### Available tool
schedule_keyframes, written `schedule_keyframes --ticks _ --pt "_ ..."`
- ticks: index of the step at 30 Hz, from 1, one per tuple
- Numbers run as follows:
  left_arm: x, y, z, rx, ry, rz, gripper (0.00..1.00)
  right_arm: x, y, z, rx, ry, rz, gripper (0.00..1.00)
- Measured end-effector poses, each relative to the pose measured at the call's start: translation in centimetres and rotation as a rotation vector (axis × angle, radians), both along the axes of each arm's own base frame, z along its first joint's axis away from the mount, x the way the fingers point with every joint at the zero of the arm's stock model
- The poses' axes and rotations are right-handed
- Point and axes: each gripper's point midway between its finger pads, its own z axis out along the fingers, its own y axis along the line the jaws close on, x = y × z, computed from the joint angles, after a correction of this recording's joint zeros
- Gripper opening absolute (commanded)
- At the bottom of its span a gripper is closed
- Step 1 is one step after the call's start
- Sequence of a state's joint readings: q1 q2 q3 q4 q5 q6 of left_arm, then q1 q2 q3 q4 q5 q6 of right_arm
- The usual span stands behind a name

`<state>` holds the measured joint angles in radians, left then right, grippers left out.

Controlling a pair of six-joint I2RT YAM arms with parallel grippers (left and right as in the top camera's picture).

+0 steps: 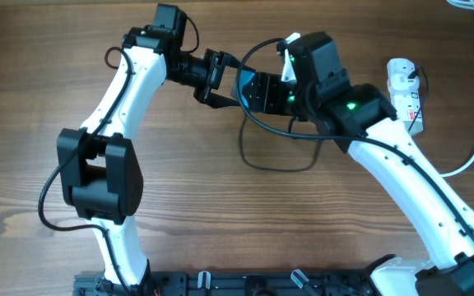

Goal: Plug charger to phone and switch on socket
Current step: 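Bring the right gripper to the phone and grip its side edge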

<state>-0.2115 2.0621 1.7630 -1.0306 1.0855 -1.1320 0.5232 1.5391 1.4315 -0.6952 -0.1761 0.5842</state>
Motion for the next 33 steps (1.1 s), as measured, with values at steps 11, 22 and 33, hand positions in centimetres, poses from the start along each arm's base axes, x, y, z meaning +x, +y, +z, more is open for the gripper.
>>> schedule_keyframes --ticks 11,22,33 --pt "-0.1 -0.2 0.0 0.001 0.016 0.003 0.47 0.7 0.1 -0.2 -0.033 -0.03 -0.066 0.69" --pt "-0.1 -0.2 0.0 0.001 0.017 0.004 0.47 1.9 0.8 -2.6 -0.042 0.009 -0.082 0.54" --pt "-0.1 -0.2 0.0 0.002 0.017 0.004 0.47 2.2 1.0 -2.7 -0.04 0.001 -0.079 0.47"
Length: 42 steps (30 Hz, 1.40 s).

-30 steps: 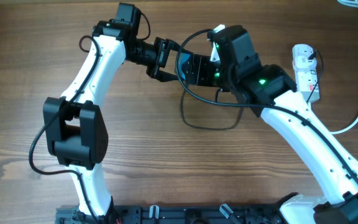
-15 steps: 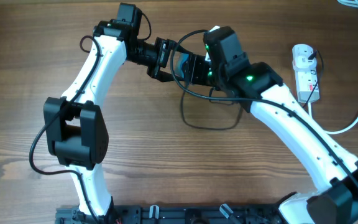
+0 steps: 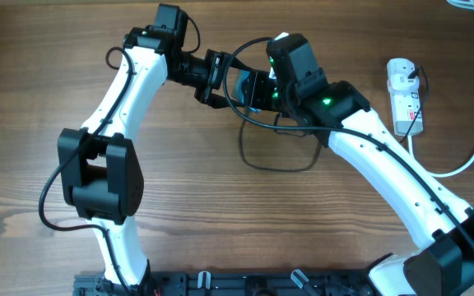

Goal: Plug charger to phone and switch on socket
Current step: 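Bring the right gripper to the phone and grip its side edge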

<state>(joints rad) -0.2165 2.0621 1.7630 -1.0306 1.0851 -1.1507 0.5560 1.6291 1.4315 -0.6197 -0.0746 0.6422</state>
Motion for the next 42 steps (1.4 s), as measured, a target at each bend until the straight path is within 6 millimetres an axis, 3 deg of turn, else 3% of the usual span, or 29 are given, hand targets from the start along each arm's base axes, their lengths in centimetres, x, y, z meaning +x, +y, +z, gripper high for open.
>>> schedule_keyframes --ticks 10,30,37,42 --pt "0.0 0.0 0.0 0.0 0.0 0.0 0.47 -0.01 0.05 -0.08 0.0 0.002 0.002 0.45" --pt "0.0 0.0 0.01 0.0 0.0 0.0 0.47 -0.07 0.03 -0.14 -0.005 0.003 0.008 0.2" --pt "0.0 0.02 0.0 0.0 0.0 0.0 0.47 -0.1 -0.03 -0.21 -0.006 0.006 0.005 0.04" --pt "0.12 -0.01 0.04 -0.002 -0.008 0.0 0.47 0.02 -0.19 -0.25 0.019 0.027 -0.029 0.04"
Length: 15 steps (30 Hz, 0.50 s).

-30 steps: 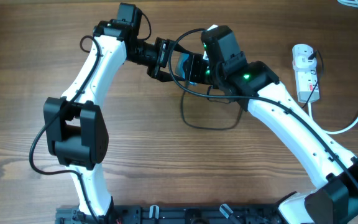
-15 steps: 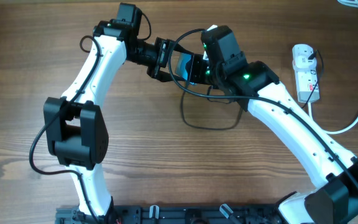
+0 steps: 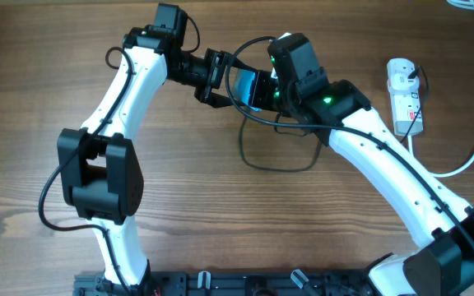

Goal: Plug charger to phone and switch on socket

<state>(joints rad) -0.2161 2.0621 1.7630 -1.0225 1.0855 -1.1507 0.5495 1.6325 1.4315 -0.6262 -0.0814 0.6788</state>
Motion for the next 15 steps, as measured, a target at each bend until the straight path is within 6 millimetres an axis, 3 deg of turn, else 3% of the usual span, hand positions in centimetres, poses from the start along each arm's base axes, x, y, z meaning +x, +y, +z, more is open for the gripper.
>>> schedule_keyframes --ticks 4,9,15 --pt "0.02 0.05 -0.01 0.001 0.001 0.001 0.54 0.07 0.12 0.09 0.007 -0.003 0.001 0.04" --pt "0.18 0.22 0.11 0.0 0.005 0.01 0.89 0.24 0.31 0.21 0.015 -0.01 0.004 0.04" --pt "0.08 -0.07 0.28 -0.007 -0.027 -0.012 0.97 0.22 0.56 0.31 0.045 0.003 0.002 0.04"
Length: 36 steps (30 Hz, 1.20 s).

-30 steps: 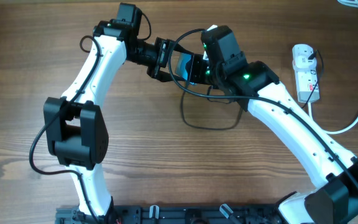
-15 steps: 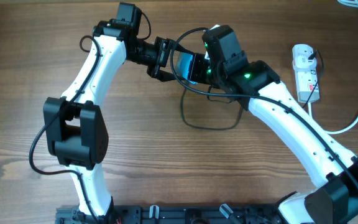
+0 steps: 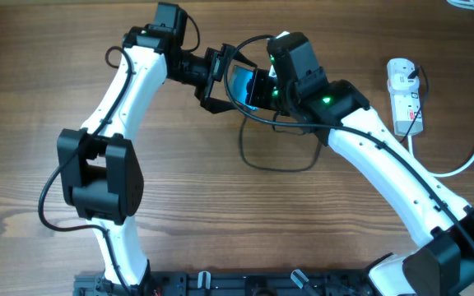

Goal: Plug charger to phone and switch on socket

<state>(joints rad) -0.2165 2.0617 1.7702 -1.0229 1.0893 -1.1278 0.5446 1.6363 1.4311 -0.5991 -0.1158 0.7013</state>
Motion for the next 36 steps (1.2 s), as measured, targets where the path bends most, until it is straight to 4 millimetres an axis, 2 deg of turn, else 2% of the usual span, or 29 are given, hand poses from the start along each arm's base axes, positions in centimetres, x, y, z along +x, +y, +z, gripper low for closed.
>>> schedule_keyframes --ticks 5,7,8,11,15,20,24,26,28,32,34,36 --pt "0.6 -0.2 0.2 -0.019 -0.167 -0.065 0.97 0.2 -1.8 0.0 0.003 0.03 -0.046 0.04" --pt "0.8 -0.2 0.3 -0.025 -0.233 -0.089 0.84 0.1 -2.9 0.6 0.009 0.035 -0.075 0.04" --pt "1.0 -0.3 0.3 -0.029 -0.27 -0.101 0.82 -0.1 -3.5 0.9 0.011 0.041 -0.088 0.04" --pt "1.8 -0.5 0.8 -0.052 -0.43 -0.152 0.84 -0.7 -6.3 2.8 0.024 0.04 -0.147 0.04" --pt "1.8 -0.6 1.7 -0.071 -0.589 -0.214 0.91 -1.7 -9.8 5.3 0.055 0.019 -0.208 0.04" --pt "1.5 -0.6 4.6 -0.087 -0.791 -0.268 0.98 -2.9 -12.3 8.1 0.134 -0.071 -0.236 0.04" --pt "0.8 -0.5 7.2 -0.098 -0.91 -0.294 1.0 -3.4 -12.5 8.2 0.236 -0.168 -0.225 0.04" --pt "0.7 -0.4 7.6 -0.099 -0.937 -0.301 1.0 -3.6 -12.2 7.2 0.391 -0.233 -0.259 0.04" --pt "0.7 -0.4 7.6 -0.099 -0.945 -0.305 1.0 -3.3 -12.0 6.5 0.468 -0.239 -0.285 0.04" --pt "0.7 -0.4 7.6 -0.1 -0.95 -0.307 1.0 -2.3 -11.8 4.4 0.668 -0.169 -0.396 0.04" --pt "0.7 -0.4 7.6 -0.099 -0.953 -0.308 1.0 -0.9 -11.5 3.5 0.765 -0.118 -0.454 0.04" --pt "0.8 -0.6 7.8 -0.102 -0.969 -0.31 0.99 0.3 -10.9 4.1 0.838 -0.139 -0.457 0.04"
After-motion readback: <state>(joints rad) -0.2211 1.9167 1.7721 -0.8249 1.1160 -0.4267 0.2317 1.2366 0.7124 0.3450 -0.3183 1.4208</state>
